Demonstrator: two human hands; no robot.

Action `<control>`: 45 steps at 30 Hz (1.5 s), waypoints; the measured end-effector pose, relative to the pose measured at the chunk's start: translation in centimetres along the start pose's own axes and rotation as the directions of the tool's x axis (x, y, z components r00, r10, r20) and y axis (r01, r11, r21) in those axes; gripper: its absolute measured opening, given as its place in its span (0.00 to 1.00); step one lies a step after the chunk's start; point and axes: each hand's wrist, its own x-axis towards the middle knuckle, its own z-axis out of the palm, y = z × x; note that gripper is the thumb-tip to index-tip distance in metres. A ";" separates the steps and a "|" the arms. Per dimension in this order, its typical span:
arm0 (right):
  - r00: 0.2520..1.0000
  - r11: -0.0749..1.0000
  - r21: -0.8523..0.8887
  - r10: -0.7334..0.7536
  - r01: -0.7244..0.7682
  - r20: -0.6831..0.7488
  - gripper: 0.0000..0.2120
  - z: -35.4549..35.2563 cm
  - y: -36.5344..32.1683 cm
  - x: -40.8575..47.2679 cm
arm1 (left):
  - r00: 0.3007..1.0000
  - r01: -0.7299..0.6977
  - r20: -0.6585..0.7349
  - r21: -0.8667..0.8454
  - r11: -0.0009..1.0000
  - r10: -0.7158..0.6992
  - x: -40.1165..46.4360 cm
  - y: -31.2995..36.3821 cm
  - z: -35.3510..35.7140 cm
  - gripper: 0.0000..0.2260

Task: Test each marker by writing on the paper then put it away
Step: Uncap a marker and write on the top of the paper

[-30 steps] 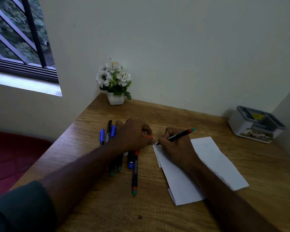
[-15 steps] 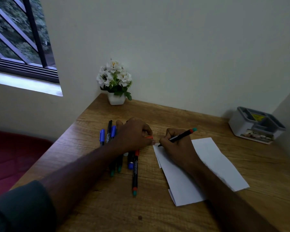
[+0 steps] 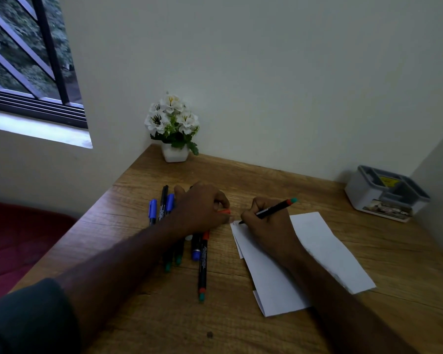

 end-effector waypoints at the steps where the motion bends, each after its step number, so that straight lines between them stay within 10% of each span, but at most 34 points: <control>1: 1.000 1.000 0.000 0.001 -0.001 0.004 0.15 0.0 0.0 0.0 | 1.000 0.002 0.009 -0.009 1.000 -0.002 -0.1 0.0 -0.1 0.16; 45: 0.999 0.998 -0.045 0.048 -0.049 -0.021 0.13 -0.7 0.3 0.0 | 0.996 -0.080 0.037 -0.022 0.997 0.081 -1.1 1.5 -0.8 0.19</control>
